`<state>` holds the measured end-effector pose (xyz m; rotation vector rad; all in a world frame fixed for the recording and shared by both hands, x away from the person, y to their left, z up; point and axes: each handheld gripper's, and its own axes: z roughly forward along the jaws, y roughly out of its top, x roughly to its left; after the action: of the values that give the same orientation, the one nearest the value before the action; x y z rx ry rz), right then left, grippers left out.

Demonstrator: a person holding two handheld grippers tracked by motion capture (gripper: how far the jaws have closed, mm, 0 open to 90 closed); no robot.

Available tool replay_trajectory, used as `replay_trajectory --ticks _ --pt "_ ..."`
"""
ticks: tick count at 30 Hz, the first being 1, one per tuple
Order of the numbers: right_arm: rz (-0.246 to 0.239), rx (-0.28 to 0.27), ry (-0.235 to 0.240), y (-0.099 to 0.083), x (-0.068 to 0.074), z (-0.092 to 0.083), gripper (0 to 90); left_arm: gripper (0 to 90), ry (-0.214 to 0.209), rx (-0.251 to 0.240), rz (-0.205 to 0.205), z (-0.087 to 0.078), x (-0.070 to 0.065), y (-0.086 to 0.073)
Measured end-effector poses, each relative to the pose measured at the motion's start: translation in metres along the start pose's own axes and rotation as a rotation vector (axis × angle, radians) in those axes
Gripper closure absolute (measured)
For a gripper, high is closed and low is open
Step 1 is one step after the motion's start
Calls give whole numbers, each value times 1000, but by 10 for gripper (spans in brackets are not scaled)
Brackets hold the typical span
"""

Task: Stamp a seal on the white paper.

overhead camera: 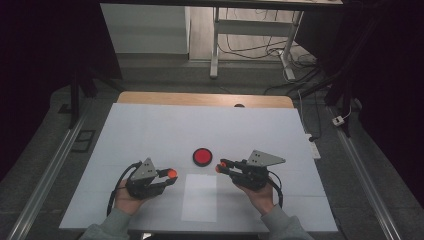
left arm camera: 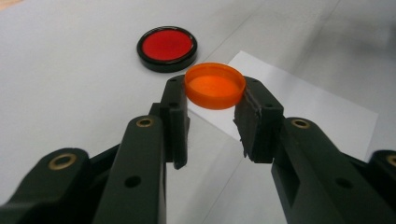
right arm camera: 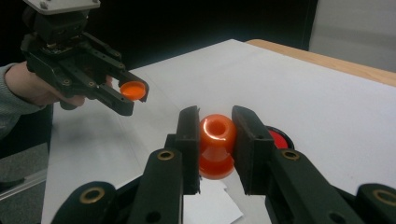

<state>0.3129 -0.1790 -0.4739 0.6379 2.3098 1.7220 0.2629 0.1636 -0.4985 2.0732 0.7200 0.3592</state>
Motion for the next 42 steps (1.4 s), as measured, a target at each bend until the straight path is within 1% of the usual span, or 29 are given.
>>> replay_trajectory --ticks 2,11,19,27,33,36,42 --pt "0 0 -1 0 0 -1 724 654 -3 4 10 2 -1 1" --pt "6 8 3 -2 -2 2 724 654 -22 7 16 12 -3 8" --pt "9 3 1 -1 -3 2 724 654 -43 14 50 27 -4 19" --pt "-4 -3 6 2 -1 5 724 654 -47 11 66 30 -7 23" --pt "-10 1 15 2 2 7 723 654 -47 4 70 32 -9 26" --pt "-10 -13 13 4 3 5 724 654 -53 -2 74 34 -10 30" --pt "-10 -22 13 6 2 4 723 654 -67 3 91 42 -15 36"
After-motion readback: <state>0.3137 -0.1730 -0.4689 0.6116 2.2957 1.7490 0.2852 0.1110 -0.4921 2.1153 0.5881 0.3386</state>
